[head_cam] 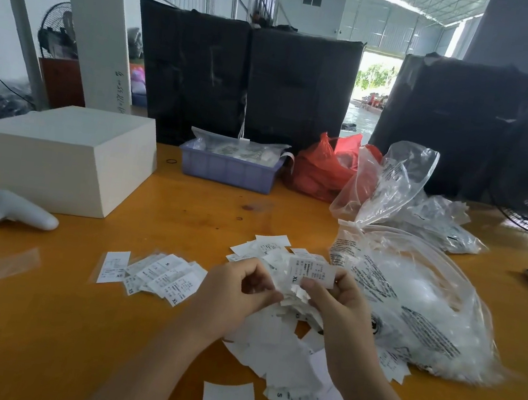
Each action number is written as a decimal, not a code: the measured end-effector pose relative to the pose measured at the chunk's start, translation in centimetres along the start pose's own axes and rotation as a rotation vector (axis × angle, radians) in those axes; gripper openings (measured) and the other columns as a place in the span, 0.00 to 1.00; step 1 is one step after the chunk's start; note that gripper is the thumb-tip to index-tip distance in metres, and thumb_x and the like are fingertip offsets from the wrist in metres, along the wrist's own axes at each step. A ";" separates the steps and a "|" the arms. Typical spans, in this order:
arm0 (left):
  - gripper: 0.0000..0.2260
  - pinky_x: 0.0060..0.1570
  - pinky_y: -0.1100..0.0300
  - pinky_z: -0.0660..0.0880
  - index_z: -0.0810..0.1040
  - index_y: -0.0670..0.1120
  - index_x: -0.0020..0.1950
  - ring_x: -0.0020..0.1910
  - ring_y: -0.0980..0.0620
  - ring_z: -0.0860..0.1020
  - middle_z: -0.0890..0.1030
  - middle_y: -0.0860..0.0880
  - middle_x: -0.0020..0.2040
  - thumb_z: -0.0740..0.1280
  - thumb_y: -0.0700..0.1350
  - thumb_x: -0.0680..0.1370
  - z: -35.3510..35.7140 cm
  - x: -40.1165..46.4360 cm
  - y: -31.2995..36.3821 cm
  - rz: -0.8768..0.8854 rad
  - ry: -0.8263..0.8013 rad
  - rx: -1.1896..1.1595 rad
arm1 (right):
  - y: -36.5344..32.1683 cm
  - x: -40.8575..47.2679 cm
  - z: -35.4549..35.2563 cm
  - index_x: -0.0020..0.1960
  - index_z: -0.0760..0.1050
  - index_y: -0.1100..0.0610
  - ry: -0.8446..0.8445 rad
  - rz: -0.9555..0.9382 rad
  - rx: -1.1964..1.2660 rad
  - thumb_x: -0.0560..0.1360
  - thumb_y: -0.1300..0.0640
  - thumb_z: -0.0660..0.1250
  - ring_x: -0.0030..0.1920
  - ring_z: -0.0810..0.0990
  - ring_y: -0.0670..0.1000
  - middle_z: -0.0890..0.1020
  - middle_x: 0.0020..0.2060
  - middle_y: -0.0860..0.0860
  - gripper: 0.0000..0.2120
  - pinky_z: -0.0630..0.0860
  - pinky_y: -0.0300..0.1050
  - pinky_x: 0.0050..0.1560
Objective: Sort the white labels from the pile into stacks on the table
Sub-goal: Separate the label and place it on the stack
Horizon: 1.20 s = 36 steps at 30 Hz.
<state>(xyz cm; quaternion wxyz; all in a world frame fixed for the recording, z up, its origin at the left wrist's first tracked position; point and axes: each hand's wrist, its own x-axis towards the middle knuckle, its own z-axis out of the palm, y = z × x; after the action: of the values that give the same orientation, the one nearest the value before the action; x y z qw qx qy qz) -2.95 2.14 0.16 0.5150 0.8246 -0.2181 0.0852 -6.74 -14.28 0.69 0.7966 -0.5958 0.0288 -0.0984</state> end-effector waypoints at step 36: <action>0.05 0.35 0.66 0.77 0.82 0.55 0.41 0.39 0.60 0.80 0.83 0.58 0.39 0.72 0.45 0.74 -0.5 0.2 0.1 -0.121 -0.029 -0.191 | 0.2 0.7 -0.8 0.49 0.78 0.57 -0.067 -0.010 -0.257 0.76 0.63 0.68 0.41 0.85 0.53 0.85 0.41 0.53 0.03 0.79 0.41 0.35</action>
<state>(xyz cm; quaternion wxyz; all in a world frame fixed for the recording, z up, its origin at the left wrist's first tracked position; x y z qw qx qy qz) -2.75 2.48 0.57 0.5922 0.7845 -0.1825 0.0211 -6.18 -15.12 0.31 0.7136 -0.6961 0.0116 -0.0779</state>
